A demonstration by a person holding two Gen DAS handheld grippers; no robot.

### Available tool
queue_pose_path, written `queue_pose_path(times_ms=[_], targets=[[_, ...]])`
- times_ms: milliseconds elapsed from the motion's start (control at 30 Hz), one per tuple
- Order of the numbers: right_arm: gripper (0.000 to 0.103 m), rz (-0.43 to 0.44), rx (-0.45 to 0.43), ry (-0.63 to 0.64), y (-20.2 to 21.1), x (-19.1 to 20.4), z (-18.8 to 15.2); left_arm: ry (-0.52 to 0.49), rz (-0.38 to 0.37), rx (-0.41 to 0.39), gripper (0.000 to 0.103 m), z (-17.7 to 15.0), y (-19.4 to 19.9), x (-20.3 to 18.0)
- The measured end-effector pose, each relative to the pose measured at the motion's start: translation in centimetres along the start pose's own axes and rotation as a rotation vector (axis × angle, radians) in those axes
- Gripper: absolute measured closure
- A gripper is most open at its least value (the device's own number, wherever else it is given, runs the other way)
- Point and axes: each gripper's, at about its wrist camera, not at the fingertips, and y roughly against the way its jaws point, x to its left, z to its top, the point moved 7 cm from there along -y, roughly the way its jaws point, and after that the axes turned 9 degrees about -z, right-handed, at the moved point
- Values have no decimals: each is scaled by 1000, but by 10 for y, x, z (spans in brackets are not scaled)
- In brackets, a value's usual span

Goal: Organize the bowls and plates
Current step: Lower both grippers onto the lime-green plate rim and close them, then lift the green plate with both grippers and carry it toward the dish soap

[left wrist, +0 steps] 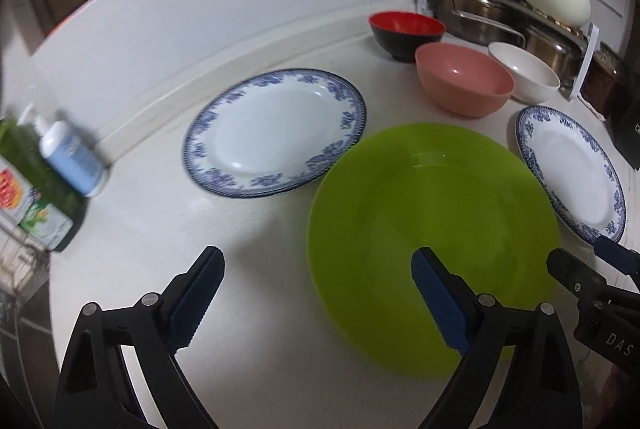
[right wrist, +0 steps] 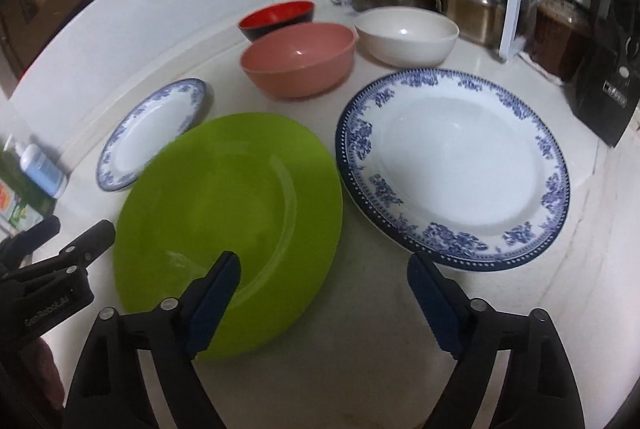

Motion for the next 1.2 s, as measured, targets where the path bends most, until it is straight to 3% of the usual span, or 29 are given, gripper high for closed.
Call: queue_pose_path(times_ms=[233, 533, 767, 1200], targets=[[33, 0, 74, -21, -27, 9, 2, -14, -77, 60, 21, 11, -37, -2], [45, -35, 91, -19, -38, 13, 11, -15, -166, 130, 38, 16, -68, -6], [62, -44, 93, 14, -41, 17, 17, 4, -191, 140, 48, 17, -73, -4], [62, -53, 108, 9, -44, 17, 20, 37, -159, 152, 61, 16, -67, 1]])
